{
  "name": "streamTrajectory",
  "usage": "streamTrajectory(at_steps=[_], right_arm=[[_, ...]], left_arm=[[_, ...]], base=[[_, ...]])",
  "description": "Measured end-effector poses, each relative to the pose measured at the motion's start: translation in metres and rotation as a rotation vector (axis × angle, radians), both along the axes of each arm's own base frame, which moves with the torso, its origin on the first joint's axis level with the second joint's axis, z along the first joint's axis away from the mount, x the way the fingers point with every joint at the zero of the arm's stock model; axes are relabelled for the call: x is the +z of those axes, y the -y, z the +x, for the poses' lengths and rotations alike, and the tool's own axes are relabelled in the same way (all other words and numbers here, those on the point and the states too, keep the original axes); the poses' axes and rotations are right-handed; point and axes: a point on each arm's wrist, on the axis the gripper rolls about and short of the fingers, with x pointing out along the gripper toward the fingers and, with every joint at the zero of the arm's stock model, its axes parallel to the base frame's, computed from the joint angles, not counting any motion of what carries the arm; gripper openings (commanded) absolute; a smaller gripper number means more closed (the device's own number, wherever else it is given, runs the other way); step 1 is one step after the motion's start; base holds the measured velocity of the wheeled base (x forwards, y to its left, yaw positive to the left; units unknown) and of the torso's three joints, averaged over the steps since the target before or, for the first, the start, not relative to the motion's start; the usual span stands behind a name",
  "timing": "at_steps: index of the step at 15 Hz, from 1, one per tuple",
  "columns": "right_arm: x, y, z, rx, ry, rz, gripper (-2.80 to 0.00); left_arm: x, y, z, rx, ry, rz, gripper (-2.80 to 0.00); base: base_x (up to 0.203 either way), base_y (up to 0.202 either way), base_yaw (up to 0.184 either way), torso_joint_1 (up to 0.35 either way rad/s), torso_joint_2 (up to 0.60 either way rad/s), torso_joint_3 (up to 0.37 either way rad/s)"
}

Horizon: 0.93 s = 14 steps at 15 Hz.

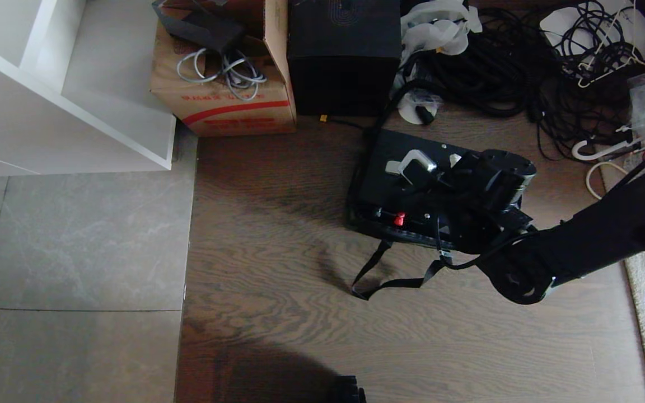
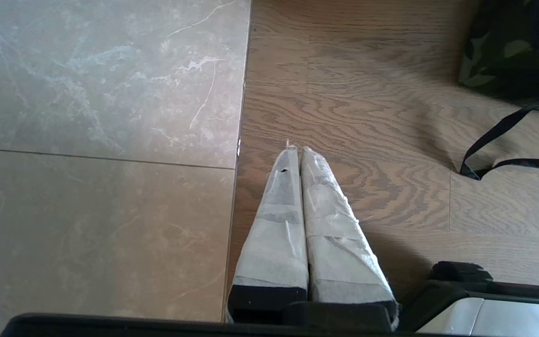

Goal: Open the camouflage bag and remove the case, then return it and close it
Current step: Lift the black box

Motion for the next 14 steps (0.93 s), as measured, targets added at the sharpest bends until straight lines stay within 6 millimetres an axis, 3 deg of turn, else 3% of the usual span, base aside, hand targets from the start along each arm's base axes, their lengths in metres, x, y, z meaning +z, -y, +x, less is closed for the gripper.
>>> streamTrajectory(at_steps=[10, 14], right_arm=[[0.036, 0.005, -0.017, 0.018, 0.008, 0.036, -2.80], [0.046, -0.006, -0.029, 0.030, 0.021, 0.060, -2.80]], left_arm=[[0.000, 0.000, 0.000, 0.000, 0.000, 0.000, -2.80], [0.000, 0.000, 0.000, 0.000, 0.000, 0.000, -2.80]], base=[[0.000, 0.000, 0.000, 0.000, 0.00, 0.000], [0.000, 0.000, 0.000, 0.000, 0.00, 0.000]])
